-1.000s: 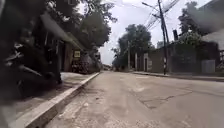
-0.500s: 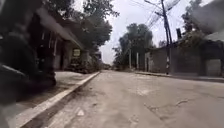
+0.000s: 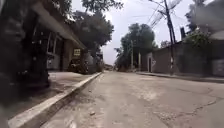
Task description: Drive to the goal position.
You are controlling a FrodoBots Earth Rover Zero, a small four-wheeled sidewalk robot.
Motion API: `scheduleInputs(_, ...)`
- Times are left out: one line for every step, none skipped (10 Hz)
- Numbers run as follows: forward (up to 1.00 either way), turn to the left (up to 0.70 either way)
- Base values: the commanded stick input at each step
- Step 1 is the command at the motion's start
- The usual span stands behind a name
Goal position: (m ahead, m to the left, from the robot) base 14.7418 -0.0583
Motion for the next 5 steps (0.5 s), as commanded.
scheduleInputs(0.7, -0.01)
scheduleInputs(0.7, -0.02)
scheduleInputs(0.7, 0.0)
scheduleInputs(0.7, 0.0)
scheduleInputs(0.7, 0.0)
